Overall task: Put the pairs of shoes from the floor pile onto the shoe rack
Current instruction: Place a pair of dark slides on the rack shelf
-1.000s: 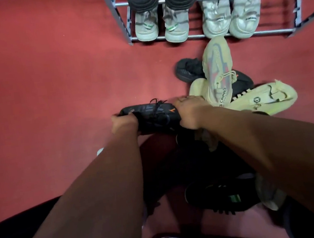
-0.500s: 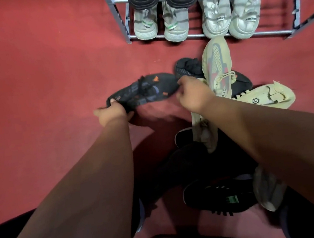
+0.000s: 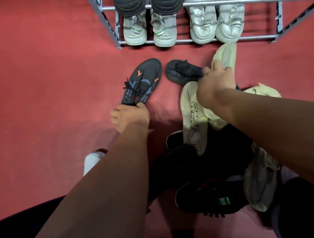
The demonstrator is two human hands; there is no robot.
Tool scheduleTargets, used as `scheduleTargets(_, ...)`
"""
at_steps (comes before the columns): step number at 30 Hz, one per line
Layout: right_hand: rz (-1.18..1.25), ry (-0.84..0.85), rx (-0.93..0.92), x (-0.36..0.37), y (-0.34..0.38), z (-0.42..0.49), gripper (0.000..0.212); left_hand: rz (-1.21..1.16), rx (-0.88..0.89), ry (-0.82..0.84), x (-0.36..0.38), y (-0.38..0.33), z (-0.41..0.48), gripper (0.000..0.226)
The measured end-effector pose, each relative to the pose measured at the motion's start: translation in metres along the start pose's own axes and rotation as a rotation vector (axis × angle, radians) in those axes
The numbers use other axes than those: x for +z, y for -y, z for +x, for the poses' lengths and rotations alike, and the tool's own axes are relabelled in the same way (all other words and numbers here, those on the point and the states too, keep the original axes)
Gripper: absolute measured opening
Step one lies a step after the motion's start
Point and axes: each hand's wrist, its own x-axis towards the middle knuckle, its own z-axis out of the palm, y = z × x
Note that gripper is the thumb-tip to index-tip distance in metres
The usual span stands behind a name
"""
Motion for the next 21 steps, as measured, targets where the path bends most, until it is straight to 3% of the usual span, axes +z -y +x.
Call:
scheduleTargets(3,-0.07,0.201,0.089,-0.002,-0.016,0.003,0.044,0.025,0.069,0.019,-0.001,-0.01,0.008,0.069)
scheduleTargets(7,0.172,0.342,0.218,0.003,-0.051,0.01,0.042,0.151,0.177,0.096,0.001,-0.019,0.012,0.09)
scheduleTargets(10,0.279,0.234,0.282,0.006,-0.065,0.016,0.034,0.323,0.21,0.116,0.003,-0.015,0.018,0.102)
scheduleTargets(12,0.425,0.114,0.247,0.005,-0.059,0.024,0.035,0.346,0.233,0.07,0.004,-0.009,0.024,0.087)
scheduleTargets(15,0.586,-0.033,0.08,-0.001,-0.036,0.035,0.053,0.264,0.308,0.014,0.002,0.003,0.032,0.067)
scheduleTargets(21,0.683,-0.119,-0.083,-0.007,0.015,0.06,0.077,0.137,0.391,-0.006,0.004,0.017,0.036,0.081)
